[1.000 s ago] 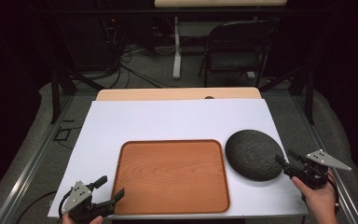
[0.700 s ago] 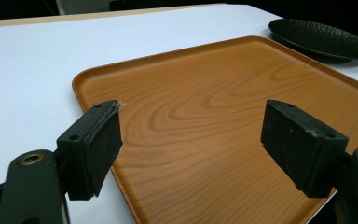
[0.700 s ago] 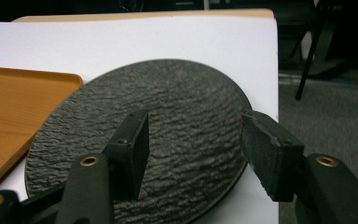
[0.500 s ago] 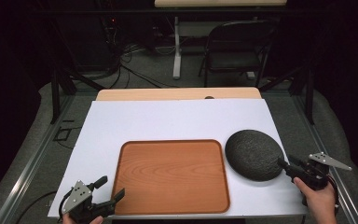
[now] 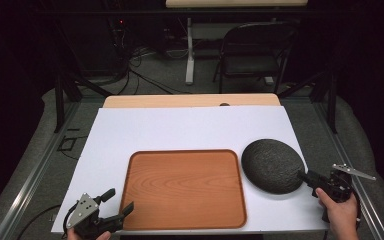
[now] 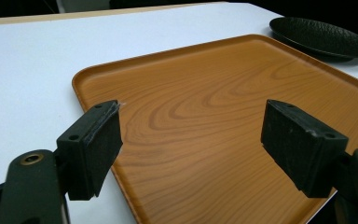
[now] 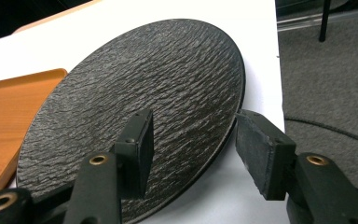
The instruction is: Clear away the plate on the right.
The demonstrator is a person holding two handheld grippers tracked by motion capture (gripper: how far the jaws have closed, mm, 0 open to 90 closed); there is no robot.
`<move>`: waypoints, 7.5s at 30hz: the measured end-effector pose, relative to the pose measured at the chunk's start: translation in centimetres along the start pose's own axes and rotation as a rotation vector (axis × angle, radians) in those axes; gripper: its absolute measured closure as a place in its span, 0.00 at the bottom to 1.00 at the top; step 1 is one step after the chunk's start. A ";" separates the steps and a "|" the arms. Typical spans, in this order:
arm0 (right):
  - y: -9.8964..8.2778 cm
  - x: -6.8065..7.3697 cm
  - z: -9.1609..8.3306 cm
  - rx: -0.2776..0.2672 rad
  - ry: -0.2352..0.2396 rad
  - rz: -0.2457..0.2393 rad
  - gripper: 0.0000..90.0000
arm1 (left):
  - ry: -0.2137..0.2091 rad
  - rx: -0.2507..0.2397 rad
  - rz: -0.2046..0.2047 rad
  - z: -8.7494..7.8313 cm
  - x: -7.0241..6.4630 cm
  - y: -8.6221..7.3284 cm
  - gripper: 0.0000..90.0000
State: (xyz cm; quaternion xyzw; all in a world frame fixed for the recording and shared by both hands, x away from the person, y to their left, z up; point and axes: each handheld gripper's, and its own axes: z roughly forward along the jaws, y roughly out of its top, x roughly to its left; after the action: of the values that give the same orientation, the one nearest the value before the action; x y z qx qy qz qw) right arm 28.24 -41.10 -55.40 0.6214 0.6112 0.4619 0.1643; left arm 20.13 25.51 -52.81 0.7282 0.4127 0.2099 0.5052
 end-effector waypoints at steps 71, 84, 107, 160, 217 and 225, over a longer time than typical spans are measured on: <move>0.7 -1.7 3.2 0.042 0.024 0.196 0.73 | 0.000 0.005 0.000 0.1 0.0 0.0 0.23; 1.0 -1.8 2.8 0.075 0.056 0.267 0.79 | 0.001 0.011 -0.001 0.2 0.1 0.0 0.23; 3.6 -0.4 1.5 0.087 0.089 0.211 0.87 | -0.004 0.011 -0.002 0.2 0.1 0.0 0.23; 12.0 3.7 2.7 0.309 0.059 0.121 0.96 | -0.003 0.018 -0.008 0.3 0.2 -0.1 0.23; 18.8 7.9 1.4 0.387 -0.046 0.061 0.97 | 0.000 0.020 -0.025 0.3 0.5 -0.1 0.23; 18.6 11.3 2.2 0.391 0.045 0.013 0.97 | -0.002 0.021 -0.020 0.3 0.4 -0.1 0.23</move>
State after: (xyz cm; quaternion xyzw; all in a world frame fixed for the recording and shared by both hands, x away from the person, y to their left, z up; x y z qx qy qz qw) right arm 39.27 -33.75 -38.02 0.6350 0.6887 0.3493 0.0239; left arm 20.57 25.69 -53.05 0.7296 0.4217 0.1997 0.5000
